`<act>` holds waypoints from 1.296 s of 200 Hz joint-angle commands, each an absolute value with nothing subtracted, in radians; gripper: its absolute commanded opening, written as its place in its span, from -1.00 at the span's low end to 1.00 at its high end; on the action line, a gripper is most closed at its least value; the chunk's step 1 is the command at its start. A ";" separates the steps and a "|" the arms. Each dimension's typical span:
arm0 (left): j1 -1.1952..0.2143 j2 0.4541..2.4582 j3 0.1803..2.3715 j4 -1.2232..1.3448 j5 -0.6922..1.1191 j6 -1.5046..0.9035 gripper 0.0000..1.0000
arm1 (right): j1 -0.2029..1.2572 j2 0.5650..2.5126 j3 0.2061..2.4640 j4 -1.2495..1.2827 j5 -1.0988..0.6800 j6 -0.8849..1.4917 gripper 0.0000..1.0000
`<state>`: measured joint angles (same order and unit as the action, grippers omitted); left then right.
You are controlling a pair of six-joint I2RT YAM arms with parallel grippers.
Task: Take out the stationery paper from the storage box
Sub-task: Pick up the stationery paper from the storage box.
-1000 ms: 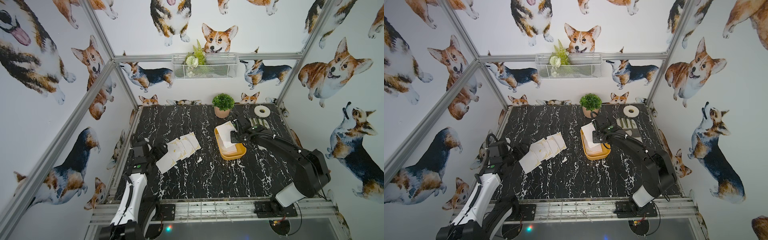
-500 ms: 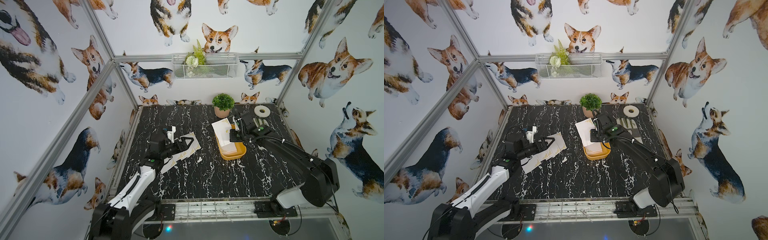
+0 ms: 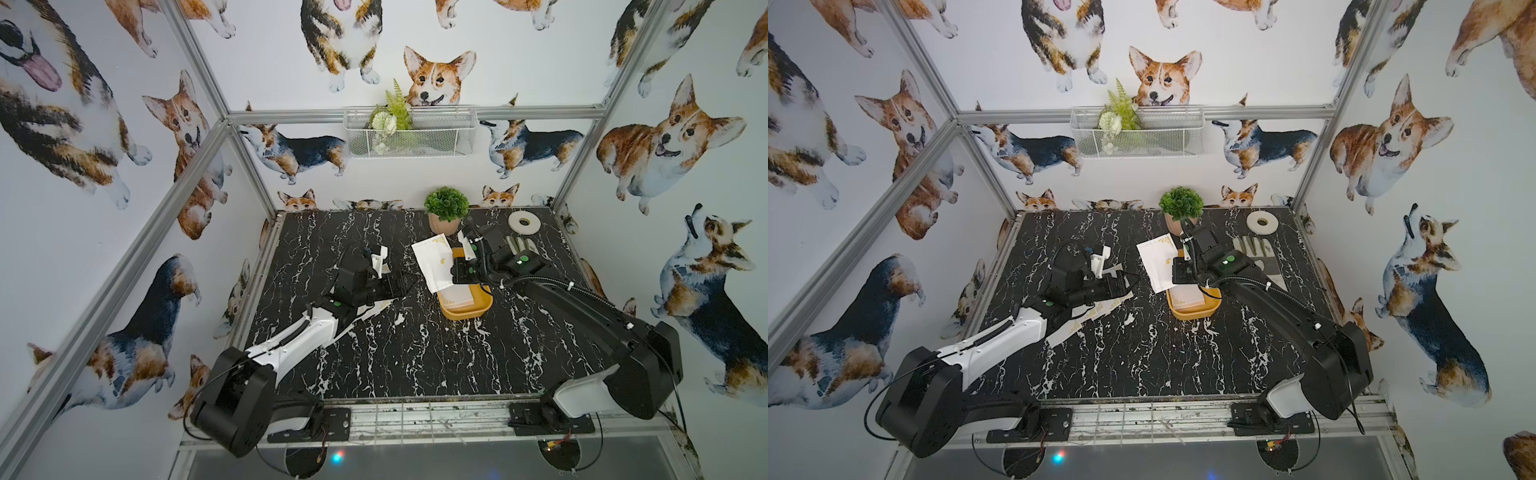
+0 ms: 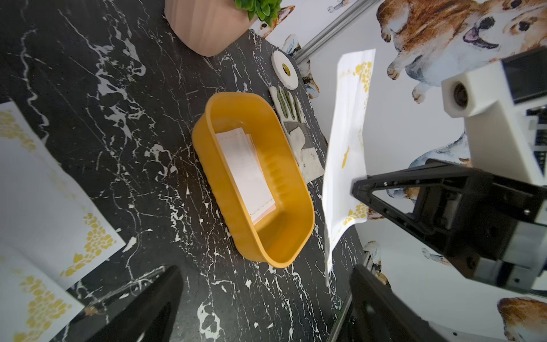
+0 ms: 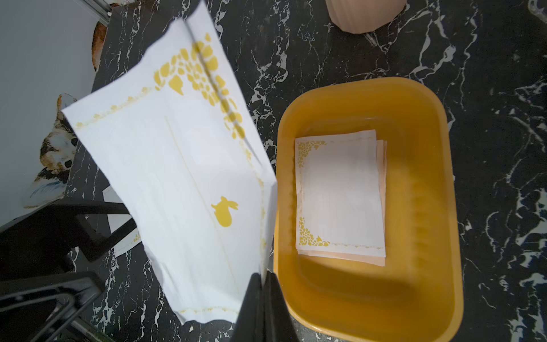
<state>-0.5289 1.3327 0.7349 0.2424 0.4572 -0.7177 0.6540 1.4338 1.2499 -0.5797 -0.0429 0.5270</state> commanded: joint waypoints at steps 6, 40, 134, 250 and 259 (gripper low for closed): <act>-0.575 1.390 0.791 0.294 0.433 -0.707 0.79 | 0.665 1.434 1.237 -0.523 -0.106 0.561 -1.00; -0.603 1.454 0.842 0.294 0.437 -0.704 0.53 | 0.678 1.427 1.227 -0.500 -0.138 0.568 -1.00; -0.618 1.436 0.881 0.251 0.445 -0.658 -0.96 | 0.680 1.434 1.229 -0.513 -0.137 0.560 -1.00; -0.577 1.282 0.760 0.428 0.763 -0.669 -1.00 | 0.503 1.179 0.747 0.491 -0.766 0.864 0.68; -0.577 1.284 0.759 0.471 0.789 -0.695 -1.00 | 0.503 1.204 0.757 0.510 -0.810 0.886 0.68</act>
